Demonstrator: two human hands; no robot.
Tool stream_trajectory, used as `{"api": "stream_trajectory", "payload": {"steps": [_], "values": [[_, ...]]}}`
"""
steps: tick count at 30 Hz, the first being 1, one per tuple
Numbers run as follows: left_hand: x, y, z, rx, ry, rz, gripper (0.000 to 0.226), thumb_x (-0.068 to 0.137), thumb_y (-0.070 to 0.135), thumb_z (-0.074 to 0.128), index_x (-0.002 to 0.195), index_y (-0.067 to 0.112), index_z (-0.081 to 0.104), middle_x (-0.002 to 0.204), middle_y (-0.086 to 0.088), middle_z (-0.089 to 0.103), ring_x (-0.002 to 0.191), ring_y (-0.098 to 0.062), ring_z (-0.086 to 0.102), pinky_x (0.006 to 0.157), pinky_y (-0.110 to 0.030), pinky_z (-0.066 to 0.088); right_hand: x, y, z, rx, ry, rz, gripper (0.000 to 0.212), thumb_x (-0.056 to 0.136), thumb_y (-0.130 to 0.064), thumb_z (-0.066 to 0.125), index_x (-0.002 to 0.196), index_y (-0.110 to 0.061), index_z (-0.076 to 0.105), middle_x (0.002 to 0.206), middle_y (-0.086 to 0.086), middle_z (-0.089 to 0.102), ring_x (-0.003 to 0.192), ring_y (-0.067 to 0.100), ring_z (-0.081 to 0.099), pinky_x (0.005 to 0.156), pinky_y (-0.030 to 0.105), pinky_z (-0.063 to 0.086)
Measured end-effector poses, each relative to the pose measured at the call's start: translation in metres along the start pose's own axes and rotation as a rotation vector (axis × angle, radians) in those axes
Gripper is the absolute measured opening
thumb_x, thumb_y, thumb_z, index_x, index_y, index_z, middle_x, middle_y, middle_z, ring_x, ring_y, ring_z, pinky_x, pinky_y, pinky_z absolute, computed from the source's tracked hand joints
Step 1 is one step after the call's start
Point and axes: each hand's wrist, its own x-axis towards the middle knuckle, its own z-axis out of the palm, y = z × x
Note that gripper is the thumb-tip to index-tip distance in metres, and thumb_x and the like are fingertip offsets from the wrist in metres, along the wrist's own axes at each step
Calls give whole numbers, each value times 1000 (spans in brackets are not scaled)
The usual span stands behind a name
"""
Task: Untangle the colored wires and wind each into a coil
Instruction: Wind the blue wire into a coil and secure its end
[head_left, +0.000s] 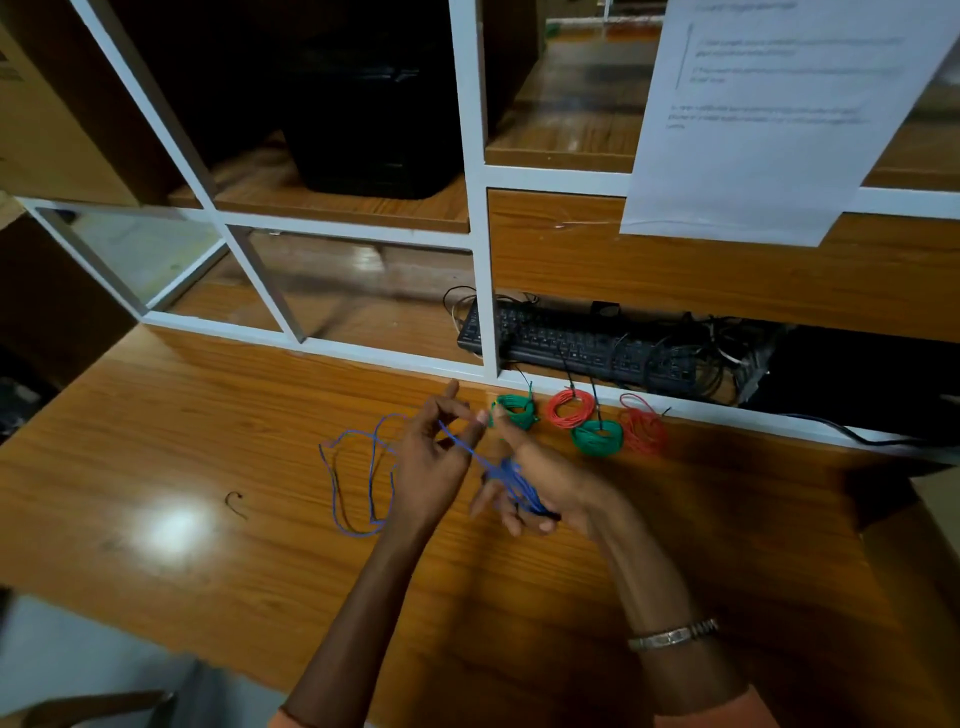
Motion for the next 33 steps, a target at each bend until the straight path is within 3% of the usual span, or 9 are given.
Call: {"api": "stream_trajectory", "payload": {"steps": [4,9,12,15,19,23,26,29,33], "values": [[3,0,1,-22,-39,-90,23,99,33,66,100,10,61,116,-4,74,120,-8,65,100,-37,53,-8,7,4,164,-543,-68,120,87,-91,20,108,18,65,51,19,51,24,14,16,29,28,1],[-10,-10,4,-112,113,-311,26,107,29,59,84,17,55,82,-6,57,83,-15,58,66,-18,51,-13,-3,-15,764,-689,-481,95,102,-68,33,104,22,64,38,10,45,24,12,13,31,21,25],[-16,-22,-2,-112,117,-325,27,103,26,66,84,8,59,85,3,65,89,-10,64,83,-36,53,-19,-9,-38,1115,-528,-734,82,107,-60,29,132,13,57,55,6,55,32,7,25,41,20,29],[-28,-15,3,-50,1,-192,17,100,12,68,85,3,68,112,10,78,102,1,70,88,-34,55,-11,-3,-48,1324,-27,-812,69,108,-48,40,136,14,47,85,6,61,49,8,43,52,19,39],[-37,-1,10,128,-41,99,20,100,11,69,81,11,62,142,5,66,126,-3,64,90,-22,56,7,6,-41,1053,361,-586,41,107,-38,46,103,0,60,107,19,70,72,20,66,67,26,50],[-23,4,-3,229,-25,238,20,89,22,81,79,13,66,153,2,57,130,-7,62,100,-27,52,30,19,-16,399,364,-197,84,100,-63,47,117,17,62,97,30,72,79,32,70,85,39,61],[-8,11,-17,237,90,231,20,82,17,89,74,15,71,145,14,62,128,-8,63,101,-35,52,21,21,-3,65,183,-88,95,92,-83,32,106,3,70,87,28,73,62,33,68,65,36,57],[3,12,-28,201,125,173,23,84,18,87,71,18,69,115,39,68,136,-8,57,98,-46,55,-1,10,7,-13,-108,-78,108,88,-89,16,108,1,72,72,23,68,39,21,46,43,30,32],[6,-2,-32,223,111,18,35,101,36,69,74,13,70,88,20,76,111,1,67,84,-40,53,1,4,13,77,-527,-254,115,84,-91,19,110,7,74,54,11,61,24,10,26,35,36,4]]}}
